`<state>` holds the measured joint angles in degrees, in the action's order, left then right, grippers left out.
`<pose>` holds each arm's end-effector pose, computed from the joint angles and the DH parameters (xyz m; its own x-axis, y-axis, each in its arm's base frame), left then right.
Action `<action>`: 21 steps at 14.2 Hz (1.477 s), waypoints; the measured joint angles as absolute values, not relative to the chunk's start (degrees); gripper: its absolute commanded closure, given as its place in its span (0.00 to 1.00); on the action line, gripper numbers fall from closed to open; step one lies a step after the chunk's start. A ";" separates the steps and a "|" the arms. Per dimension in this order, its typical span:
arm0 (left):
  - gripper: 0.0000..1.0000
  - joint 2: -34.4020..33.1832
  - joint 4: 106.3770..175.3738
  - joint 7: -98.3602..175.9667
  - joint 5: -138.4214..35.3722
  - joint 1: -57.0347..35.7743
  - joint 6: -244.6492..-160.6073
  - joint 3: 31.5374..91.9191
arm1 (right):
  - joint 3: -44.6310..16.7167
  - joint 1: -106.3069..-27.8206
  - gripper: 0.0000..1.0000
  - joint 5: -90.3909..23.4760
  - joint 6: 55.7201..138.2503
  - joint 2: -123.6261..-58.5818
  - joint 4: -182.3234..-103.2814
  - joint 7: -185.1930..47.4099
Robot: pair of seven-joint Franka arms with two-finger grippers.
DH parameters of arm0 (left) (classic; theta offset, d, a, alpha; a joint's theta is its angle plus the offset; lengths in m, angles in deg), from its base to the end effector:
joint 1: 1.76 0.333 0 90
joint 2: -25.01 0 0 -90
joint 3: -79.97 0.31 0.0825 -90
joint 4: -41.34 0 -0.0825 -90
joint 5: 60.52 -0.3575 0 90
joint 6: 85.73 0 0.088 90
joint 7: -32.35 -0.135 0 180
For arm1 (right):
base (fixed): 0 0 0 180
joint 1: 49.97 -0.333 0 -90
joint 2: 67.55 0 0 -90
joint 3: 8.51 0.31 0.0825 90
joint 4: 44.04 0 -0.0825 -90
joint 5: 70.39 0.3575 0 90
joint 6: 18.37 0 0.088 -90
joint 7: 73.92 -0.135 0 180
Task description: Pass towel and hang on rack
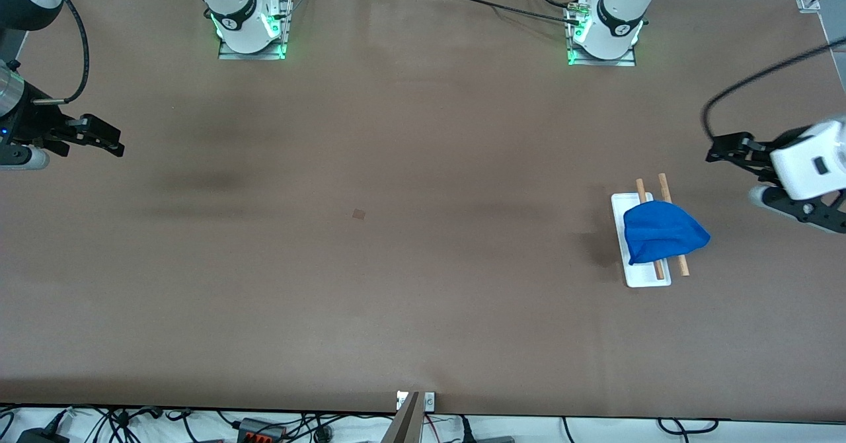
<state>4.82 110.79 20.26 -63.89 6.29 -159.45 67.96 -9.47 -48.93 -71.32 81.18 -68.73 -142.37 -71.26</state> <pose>0.5880 -0.0100 0.5295 0.9289 -0.2651 -0.2588 -0.2560 -0.9642 0.0688 0.5428 -0.0208 0.5286 0.9999 0.0142 -0.0001 0.0142 -0.9998 0.0164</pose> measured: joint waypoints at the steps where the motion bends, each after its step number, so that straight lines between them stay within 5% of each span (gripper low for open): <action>1: 0.00 6.29 112.42 22.35 -62.03 3.34 -160.76 72.32 | -9.47 -48.93 0.00 -71.32 81.18 -68.73 -142.35 -71.26; 5: 0.00 10.64 119.99 26.17 -57.89 2.54 -167.54 78.61 | -9.47 -48.92 0.00 -71.32 81.18 -68.73 -142.32 -71.26; 21: 0.00 17.90 130.32 34.33 -57.31 1.28 -176.49 78.72 | -9.42 -48.92 0.00 -71.31 80.92 -68.71 -142.31 -71.15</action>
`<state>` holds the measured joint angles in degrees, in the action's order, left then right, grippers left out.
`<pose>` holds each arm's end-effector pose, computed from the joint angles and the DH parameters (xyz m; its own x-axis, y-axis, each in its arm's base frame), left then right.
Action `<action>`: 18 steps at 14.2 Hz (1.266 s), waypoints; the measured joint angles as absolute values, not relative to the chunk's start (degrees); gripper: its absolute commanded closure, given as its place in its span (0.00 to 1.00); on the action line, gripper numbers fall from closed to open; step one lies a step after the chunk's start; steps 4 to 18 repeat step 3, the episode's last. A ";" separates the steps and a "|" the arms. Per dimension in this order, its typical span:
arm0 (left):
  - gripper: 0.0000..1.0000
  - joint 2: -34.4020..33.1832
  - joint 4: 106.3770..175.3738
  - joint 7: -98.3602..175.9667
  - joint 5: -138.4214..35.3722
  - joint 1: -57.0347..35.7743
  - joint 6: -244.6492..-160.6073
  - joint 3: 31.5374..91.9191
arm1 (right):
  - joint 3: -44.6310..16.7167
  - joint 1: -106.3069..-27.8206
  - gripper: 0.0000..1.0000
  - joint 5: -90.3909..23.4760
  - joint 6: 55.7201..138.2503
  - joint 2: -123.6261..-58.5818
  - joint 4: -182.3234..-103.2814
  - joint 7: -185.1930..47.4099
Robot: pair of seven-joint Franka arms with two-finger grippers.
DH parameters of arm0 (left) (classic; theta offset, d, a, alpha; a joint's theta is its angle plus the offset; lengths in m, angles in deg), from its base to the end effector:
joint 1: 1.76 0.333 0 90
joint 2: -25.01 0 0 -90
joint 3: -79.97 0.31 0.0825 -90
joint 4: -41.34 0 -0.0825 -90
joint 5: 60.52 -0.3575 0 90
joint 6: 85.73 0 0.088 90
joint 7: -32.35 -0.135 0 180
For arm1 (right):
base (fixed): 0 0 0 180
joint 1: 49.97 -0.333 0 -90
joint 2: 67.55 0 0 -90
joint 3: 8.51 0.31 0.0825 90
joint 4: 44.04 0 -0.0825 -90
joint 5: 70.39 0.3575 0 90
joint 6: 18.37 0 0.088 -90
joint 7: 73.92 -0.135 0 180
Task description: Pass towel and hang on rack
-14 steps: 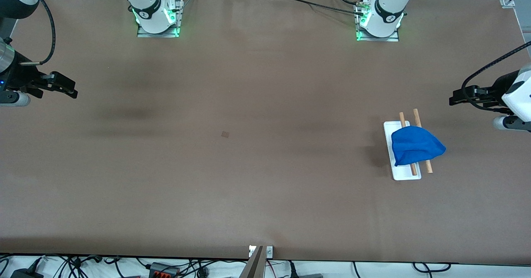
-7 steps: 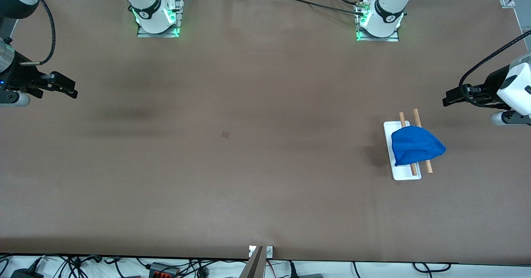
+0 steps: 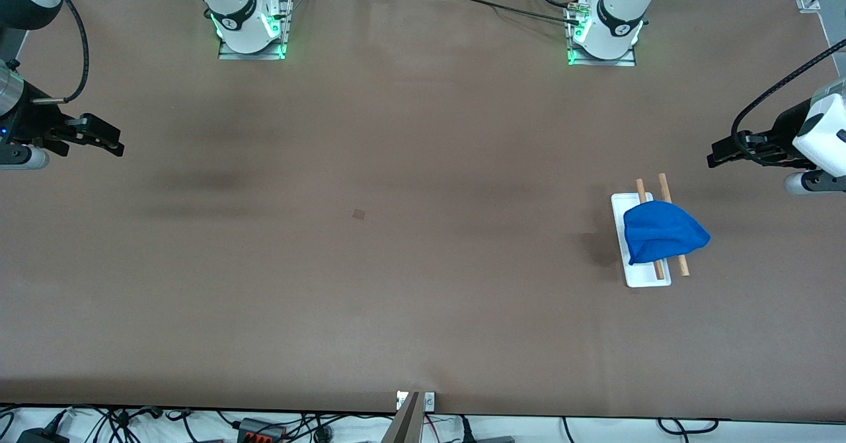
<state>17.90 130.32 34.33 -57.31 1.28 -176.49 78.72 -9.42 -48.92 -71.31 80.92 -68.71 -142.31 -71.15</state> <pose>0.5595 0.0106 0.5322 0.9933 0.0662 -0.0948 0.0716 -0.9959 0.0551 0.5422 -0.0204 0.5289 0.9999 0.0167 -0.0032 0.0168 -0.9997 0.0160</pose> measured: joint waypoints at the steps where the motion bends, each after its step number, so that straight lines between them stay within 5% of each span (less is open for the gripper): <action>1: 0.00 17.90 130.35 34.34 -57.31 1.28 -176.49 78.73 | -9.41 -48.92 0.00 -71.31 80.81 -68.71 -142.31 -71.15; 18: 0.00 17.90 130.35 34.35 -57.31 1.28 -176.49 78.73 | -9.40 -48.92 0.00 -71.31 80.36 -68.69 -142.31 -71.15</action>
